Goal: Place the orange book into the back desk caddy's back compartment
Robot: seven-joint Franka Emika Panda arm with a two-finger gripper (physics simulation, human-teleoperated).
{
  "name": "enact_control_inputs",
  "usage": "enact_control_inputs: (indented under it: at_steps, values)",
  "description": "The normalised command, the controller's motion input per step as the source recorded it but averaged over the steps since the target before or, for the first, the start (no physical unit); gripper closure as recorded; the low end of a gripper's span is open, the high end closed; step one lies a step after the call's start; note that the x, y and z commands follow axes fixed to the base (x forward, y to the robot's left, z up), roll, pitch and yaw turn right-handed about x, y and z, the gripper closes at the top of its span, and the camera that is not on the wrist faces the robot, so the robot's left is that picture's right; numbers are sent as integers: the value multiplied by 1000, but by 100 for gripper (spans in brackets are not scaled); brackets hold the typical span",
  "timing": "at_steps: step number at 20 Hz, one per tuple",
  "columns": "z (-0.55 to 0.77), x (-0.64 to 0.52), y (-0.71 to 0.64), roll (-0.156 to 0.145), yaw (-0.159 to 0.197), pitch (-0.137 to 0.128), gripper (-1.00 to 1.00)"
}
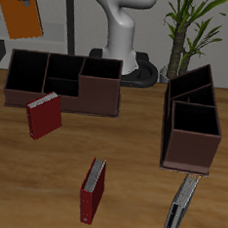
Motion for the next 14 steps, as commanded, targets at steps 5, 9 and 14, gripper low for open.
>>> enact_control_inputs:
  at_steps: [5,9,14]
  values:
    - [73,148,-288,-162,-105,-40,100]
    - [-53,106,-121,-94,-62,3,100]
    - [101,25,-13,-74,-100,-27,100]
